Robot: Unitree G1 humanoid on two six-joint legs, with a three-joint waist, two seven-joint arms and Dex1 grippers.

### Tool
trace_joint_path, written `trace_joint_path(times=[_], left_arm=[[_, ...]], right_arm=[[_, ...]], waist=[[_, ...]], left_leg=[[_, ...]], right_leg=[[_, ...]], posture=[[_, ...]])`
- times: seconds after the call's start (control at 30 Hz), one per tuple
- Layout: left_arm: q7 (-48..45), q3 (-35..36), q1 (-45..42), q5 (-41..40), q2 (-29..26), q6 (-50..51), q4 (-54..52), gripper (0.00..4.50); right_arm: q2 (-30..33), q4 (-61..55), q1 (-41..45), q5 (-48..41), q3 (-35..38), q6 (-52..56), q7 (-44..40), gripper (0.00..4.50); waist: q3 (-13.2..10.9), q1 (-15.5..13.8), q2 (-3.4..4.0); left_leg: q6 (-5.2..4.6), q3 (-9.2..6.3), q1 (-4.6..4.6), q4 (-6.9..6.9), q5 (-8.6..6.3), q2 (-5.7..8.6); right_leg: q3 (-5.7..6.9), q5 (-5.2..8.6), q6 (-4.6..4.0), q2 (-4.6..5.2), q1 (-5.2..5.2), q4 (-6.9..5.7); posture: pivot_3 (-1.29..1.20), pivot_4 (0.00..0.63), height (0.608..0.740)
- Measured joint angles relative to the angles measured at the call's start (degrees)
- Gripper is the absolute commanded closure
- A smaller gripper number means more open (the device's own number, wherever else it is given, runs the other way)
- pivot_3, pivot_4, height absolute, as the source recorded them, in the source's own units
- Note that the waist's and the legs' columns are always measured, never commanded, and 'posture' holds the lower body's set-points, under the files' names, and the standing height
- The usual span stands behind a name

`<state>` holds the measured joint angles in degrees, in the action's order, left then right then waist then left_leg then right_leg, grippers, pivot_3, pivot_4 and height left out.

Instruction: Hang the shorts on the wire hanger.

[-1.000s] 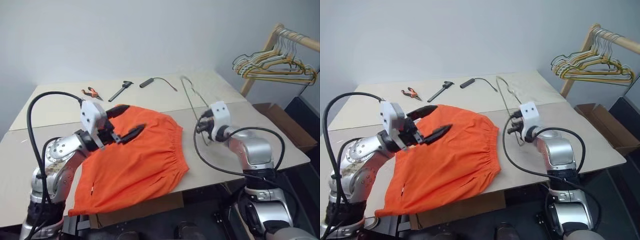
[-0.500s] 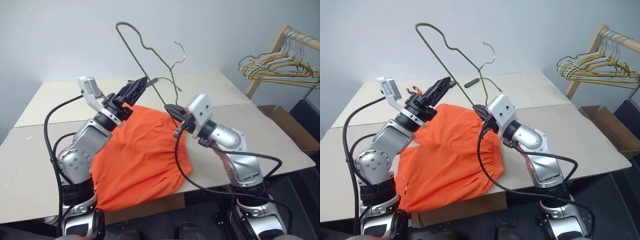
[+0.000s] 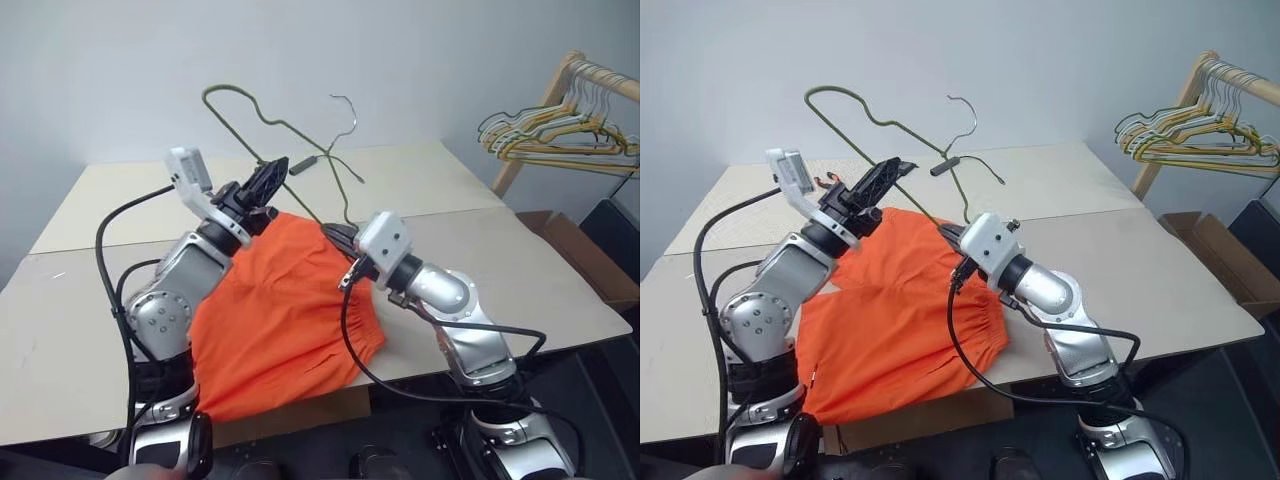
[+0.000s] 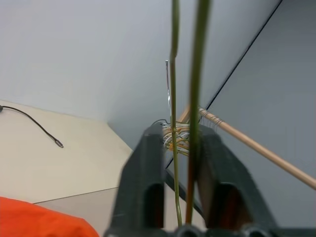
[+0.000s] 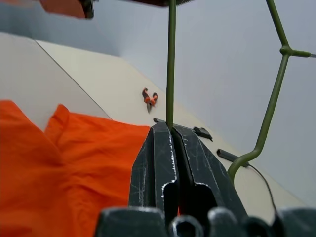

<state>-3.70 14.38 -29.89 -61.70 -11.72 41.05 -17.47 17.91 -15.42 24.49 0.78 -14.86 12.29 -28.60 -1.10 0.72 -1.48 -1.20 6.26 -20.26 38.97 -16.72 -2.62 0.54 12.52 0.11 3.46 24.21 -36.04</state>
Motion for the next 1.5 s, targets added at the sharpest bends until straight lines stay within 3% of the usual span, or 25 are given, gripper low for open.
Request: trace_joint_path(times=[0.1,0.2,0.4,0.57,0.77,0.93,1.17,1.5], left_arm=[[-0.3,-0.13,0.03,0.15,0.76,-0.75,0.53,4.47],[-0.96,-0.53,0.09,1.15,0.8,-1.2,0.56,4.5],[-2.45,-0.81,0.93,7.08,0.03,-4.89,0.57,4.5],[-13.83,0.66,2.24,9.76,-7.0,-8.86,1.25,4.5],[-31.92,6.53,3.7,4.83,-14.47,-10.33,4.81,4.5],[-49.32,9.97,4.88,-3.66,-17.8,-9.02,7.45,4.5],[-56.63,10.67,5.0,-8.48,-17.26,-7.41,9.7,4.5],[-56.56,10.52,5.06,-8.48,-13.86,-8.37,9.44,4.5]], right_arm=[[0.15,1.11,0.01,2.35,-0.41,-2.29,0.63,4.5],[1.27,1.65,0.02,4.98,-1.5,-5.0,0.61,3.78],[1.81,2.62,-0.17,6.93,-2.57,-7.36,-0.01,1.71],[3.3,1.48,-0.09,1.42,-0.12,-6.25,-4.87,0.06],[11.77,-2.67,5.12,-22.67,7.1,16.35,-20.83,0.06],[14.83,4.34,14.68,-37.23,8.54,37.31,-29.26,0.06],[11.82,12.47,19.97,-42.45,7.2,44.63,-34.85,0.06],[6.83,13.54,22.48,-42.78,6.41,46.65,-33.71,0.06]], waist=[[0.0,0.0,0.0],[0.0,-0.03,-0.01],[0.0,-0.03,-0.01],[-0.01,0.1,-0.02],[-0.04,0.02,-0.05],[-0.03,0.32,-0.05],[-0.03,0.07,-0.05],[-0.03,0.09,-0.06]], left_leg=[[0.0,0.0,-0.01,0.0,0.0,0.0],[0.0,0.0,-0.01,0.0,0.0,0.01],[0.01,0.0,-0.01,0.0,0.0,0.0],[0.0,0.04,-0.02,0.0,0.0,-0.01],[-0.08,0.04,-0.01,0.05,-0.04,-0.08],[-0.1,0.06,0.01,0.02,-0.05,-0.14],[-0.15,0.06,-0.07,0.04,-0.08,-0.1],[-0.16,0.06,-0.11,0.05,-0.09,-0.11]], right_leg=[[0.01,0.0,0.0,0.0,0.01,0.0],[0.0,0.0,0.0,0.0,0.0,0.02],[0.01,0.0,0.0,0.0,0.0,0.02],[0.02,0.0,-0.01,-0.01,0.03,0.03],[0.09,-0.02,-0.04,0.0,-0.01,0.06],[0.14,-0.01,-0.07,-0.05,0.02,0.04],[0.1,-0.02,-0.04,-0.01,0.04,0.08],[0.13,-0.03,-0.04,-0.01,0.07,0.07]], posture=[[0.04,0.0,0.74],[0.05,0.0,0.74],[0.04,0.0,0.74],[0.05,0.0,0.74],[0.04,0.0,0.74],[0.04,0.0,0.74],[0.03,0.0,0.74],[0.03,0.0,0.74]])
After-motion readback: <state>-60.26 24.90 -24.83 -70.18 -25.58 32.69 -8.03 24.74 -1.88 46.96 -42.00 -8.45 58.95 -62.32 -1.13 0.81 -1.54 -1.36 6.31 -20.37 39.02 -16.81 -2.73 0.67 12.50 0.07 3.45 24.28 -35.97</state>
